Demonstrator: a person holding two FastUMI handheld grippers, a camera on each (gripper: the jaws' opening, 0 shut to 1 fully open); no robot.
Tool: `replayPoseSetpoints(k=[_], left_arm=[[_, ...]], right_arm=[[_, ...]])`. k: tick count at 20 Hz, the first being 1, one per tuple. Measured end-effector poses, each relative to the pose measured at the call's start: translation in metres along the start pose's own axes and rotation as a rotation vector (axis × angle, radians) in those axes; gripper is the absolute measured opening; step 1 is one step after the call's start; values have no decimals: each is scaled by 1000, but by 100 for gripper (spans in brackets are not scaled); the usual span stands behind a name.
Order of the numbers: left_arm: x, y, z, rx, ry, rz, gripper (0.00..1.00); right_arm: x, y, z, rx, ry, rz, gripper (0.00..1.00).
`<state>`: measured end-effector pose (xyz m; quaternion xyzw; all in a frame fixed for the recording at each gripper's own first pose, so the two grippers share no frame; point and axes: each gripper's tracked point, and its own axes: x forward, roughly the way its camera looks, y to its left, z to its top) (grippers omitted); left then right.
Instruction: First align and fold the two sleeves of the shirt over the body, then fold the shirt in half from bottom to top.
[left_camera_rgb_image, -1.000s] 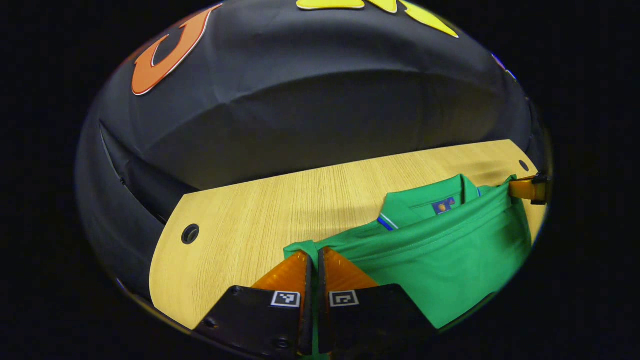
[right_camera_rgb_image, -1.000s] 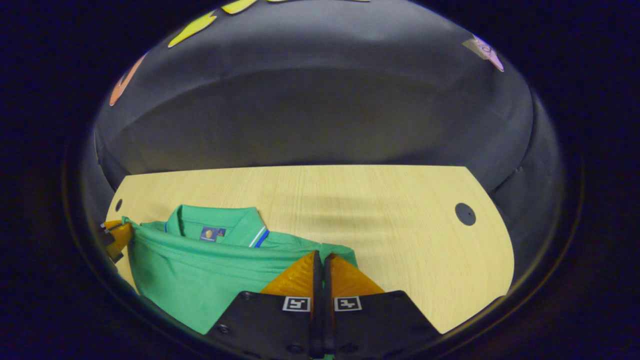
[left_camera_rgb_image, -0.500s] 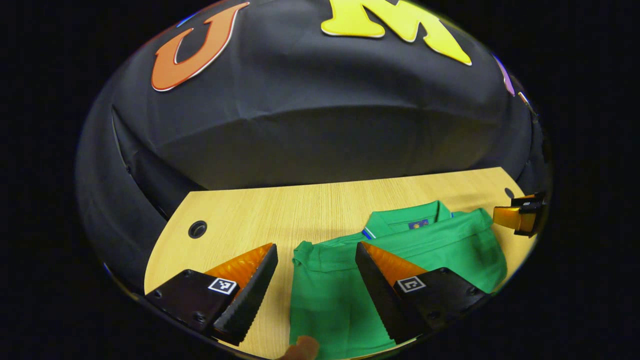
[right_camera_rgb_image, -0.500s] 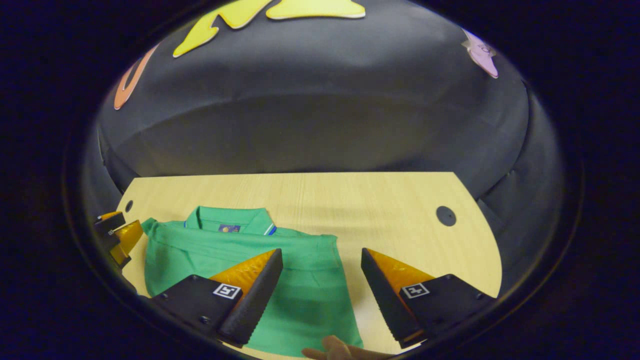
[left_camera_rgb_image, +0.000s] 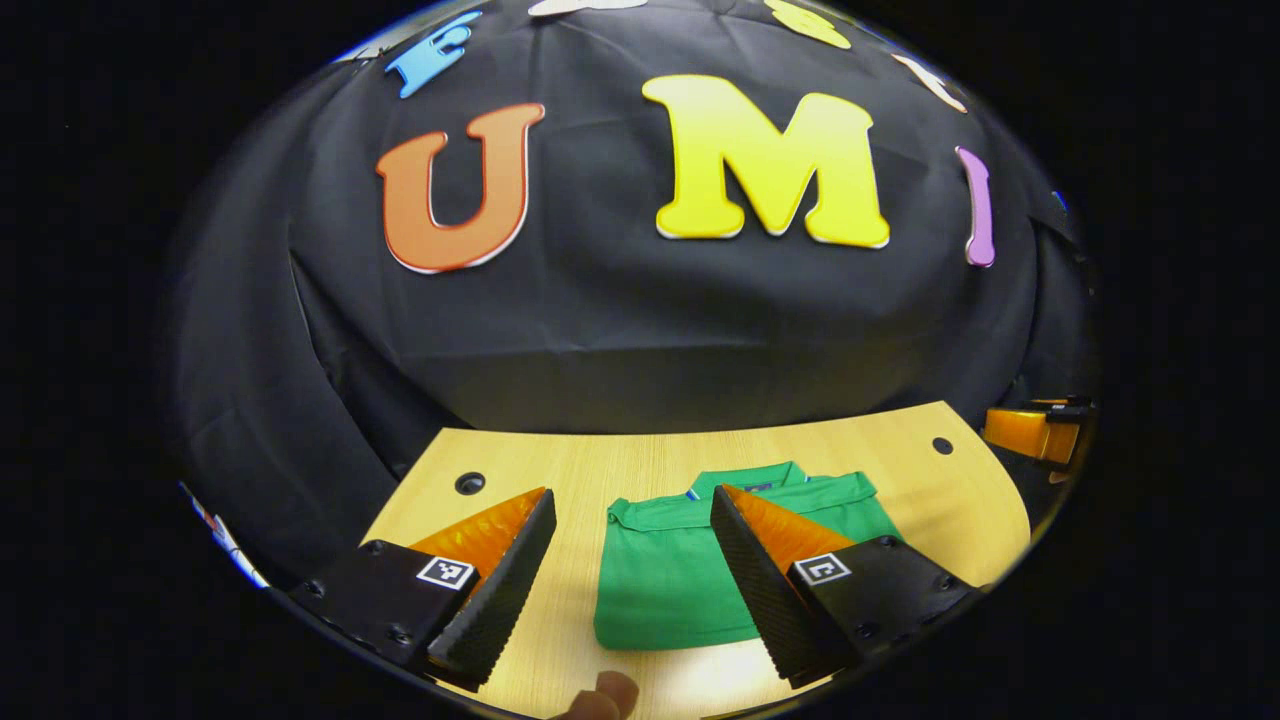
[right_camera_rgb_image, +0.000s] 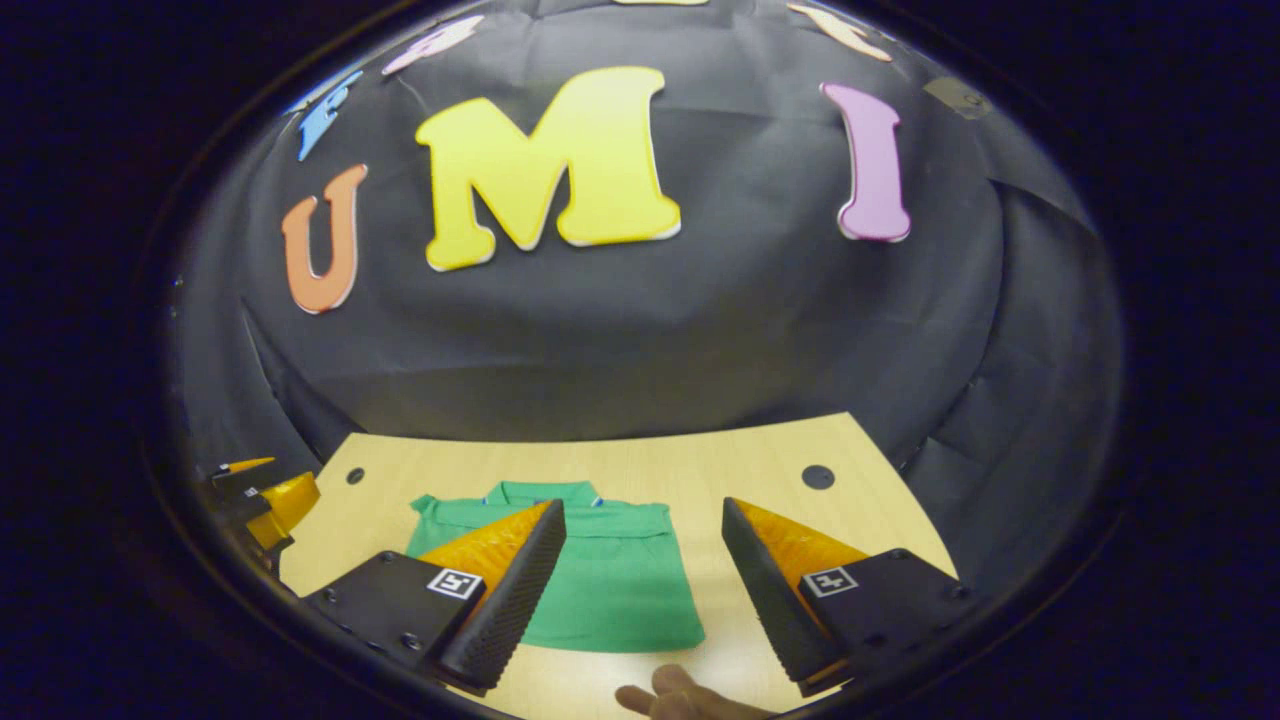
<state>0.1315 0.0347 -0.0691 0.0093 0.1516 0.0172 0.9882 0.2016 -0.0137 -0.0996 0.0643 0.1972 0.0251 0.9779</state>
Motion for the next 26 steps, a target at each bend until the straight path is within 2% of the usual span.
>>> replayPoseSetpoints(k=[6,8,11,13,14,15,18,21,22,23,26], left_arm=[[-108,-14,47,50,-152,-11,99],[-136,-16,50,39,-188,-28,99],[-179,-12,58,38,-243,-4,99],[-203,-15,65,42,-279,-12,99],[-216,-12,65,52,-291,-6,94],[-224,-7,70,60,-311,11,99],[-252,0,70,32,-338,26,99],[-265,3,58,1,-329,42,99],[-270,2,55,-12,-330,41,94],[-274,0,52,-30,-331,36,99],[-285,-7,55,-42,-371,7,99]], right_arm=[[-130,-4,50,-9,-212,34,100],[-169,-6,55,-17,-264,46,99],[-215,-6,58,-42,-330,58,98],[-238,-9,52,-56,-355,40,98],[-247,-9,49,-50,-361,31,98],[-260,-5,45,-31,-369,31,98],[-283,5,32,20,-386,44,98],[-297,14,22,-52,-421,45,99],[-303,18,20,-81,-430,45,98],[-309,26,20,-96,-440,55,100],[-325,47,23,-131,-483,90,98]])
